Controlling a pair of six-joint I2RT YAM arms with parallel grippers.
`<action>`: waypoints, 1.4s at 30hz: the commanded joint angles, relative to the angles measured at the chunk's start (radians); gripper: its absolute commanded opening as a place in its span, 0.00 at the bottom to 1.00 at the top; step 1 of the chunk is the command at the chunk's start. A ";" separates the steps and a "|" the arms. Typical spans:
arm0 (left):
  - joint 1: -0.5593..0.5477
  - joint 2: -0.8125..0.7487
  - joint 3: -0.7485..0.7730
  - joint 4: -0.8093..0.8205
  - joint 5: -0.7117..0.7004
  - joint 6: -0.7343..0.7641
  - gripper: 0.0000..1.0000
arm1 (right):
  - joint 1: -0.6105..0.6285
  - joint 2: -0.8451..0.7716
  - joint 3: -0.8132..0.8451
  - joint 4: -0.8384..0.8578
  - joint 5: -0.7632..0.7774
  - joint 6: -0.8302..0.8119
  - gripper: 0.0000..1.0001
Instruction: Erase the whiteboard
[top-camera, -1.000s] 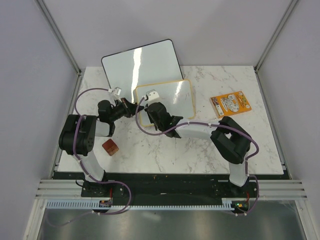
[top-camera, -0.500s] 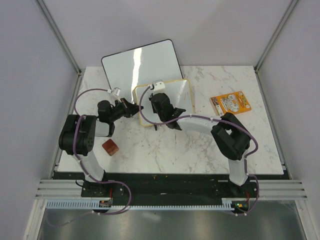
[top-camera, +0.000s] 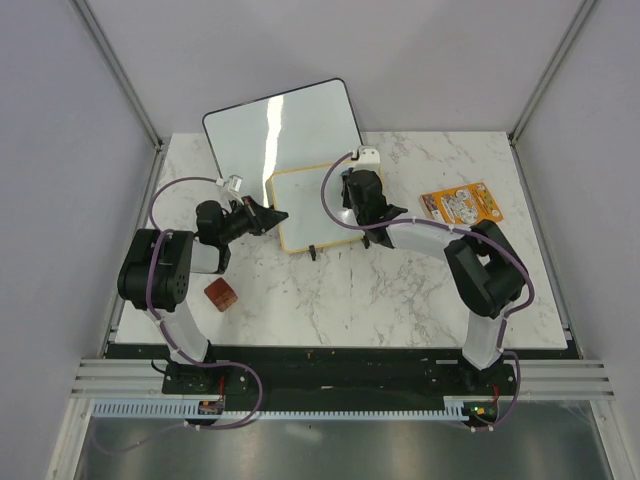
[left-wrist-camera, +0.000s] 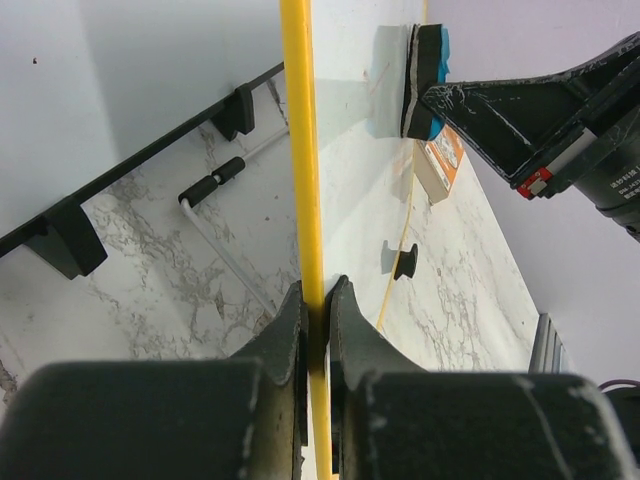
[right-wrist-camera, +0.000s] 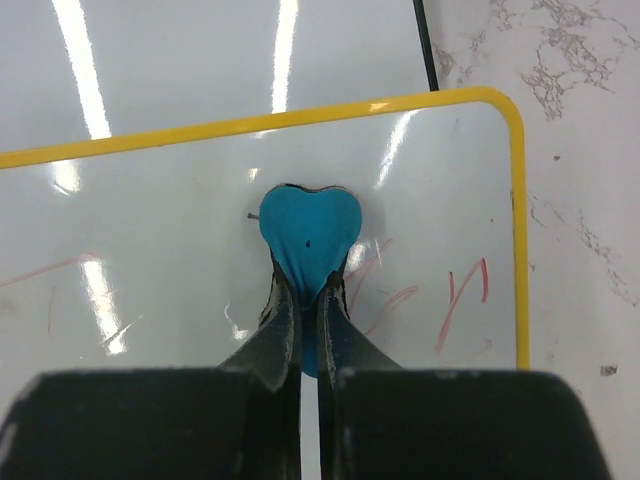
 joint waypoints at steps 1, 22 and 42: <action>0.004 0.013 -0.020 -0.025 -0.035 0.108 0.02 | -0.023 0.015 -0.102 -0.099 -0.047 -0.018 0.00; 0.004 0.018 -0.020 -0.012 -0.018 0.104 0.02 | 0.247 0.180 0.328 -0.181 0.010 -0.112 0.00; 0.006 0.015 -0.026 -0.006 -0.019 0.104 0.02 | 0.105 0.153 0.172 -0.189 0.113 -0.057 0.00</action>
